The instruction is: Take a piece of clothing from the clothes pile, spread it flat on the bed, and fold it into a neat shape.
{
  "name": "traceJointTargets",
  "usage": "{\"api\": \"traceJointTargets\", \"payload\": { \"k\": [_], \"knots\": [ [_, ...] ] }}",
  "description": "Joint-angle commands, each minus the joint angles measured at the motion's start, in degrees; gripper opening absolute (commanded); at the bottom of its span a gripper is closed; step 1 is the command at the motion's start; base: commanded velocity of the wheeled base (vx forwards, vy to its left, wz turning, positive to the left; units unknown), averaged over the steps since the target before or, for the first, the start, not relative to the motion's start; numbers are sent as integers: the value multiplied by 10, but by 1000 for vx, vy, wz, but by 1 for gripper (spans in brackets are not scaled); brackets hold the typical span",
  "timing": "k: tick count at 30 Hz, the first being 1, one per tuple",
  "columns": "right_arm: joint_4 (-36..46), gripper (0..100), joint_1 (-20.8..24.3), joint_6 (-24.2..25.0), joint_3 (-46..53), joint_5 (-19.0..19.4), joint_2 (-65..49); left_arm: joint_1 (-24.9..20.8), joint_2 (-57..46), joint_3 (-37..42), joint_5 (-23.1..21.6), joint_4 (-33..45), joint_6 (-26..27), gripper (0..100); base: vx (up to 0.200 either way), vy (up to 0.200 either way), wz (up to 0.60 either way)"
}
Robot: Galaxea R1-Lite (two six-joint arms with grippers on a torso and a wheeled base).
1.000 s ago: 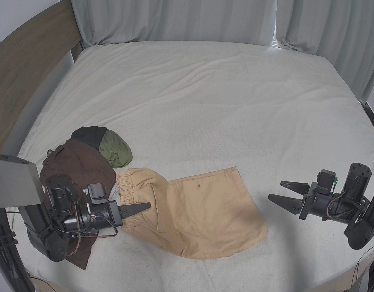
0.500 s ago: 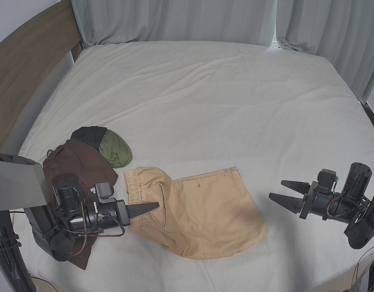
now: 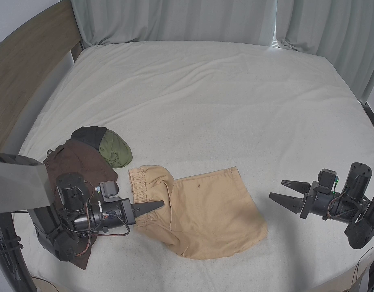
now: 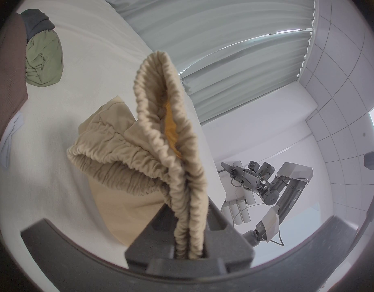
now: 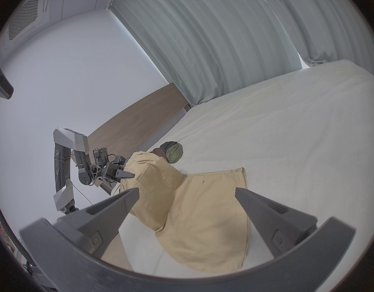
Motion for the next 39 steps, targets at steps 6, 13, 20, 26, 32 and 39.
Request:
{"api": "traceJointTargets", "payload": {
  "k": [6, 13, 20, 26, 32, 39],
  "knots": [
    [1, 100, -7, 1, 0, 1, 0, -24, 20, -12, 29, -1, 0, 0, 0, 0, 0],
    [0, 100, -8, 0, -1, 1, 1, -41, 26, -32, 30, -1, -6, 0, 0, 0, 0],
    [0, 100, -8, 1, -1, 1, 0, -65, 46, -61, 57, -1, -9, 0, 0, 0, 0],
    [0, 100, -9, 1, -2, 1, 1, -77, 55, -76, 70, -1, -11, 0, 0, 0, 0],
    [0, 100, -16, 1, -3, 2, 1, -83, 59, -89, 71, -1, -22, 0, 0, 0, 0],
    [0, 100, -16, 1, -4, 2, 1, -97, 64, -108, 72, 0, -37, 0, 0, 0, 0]
  ]
}}
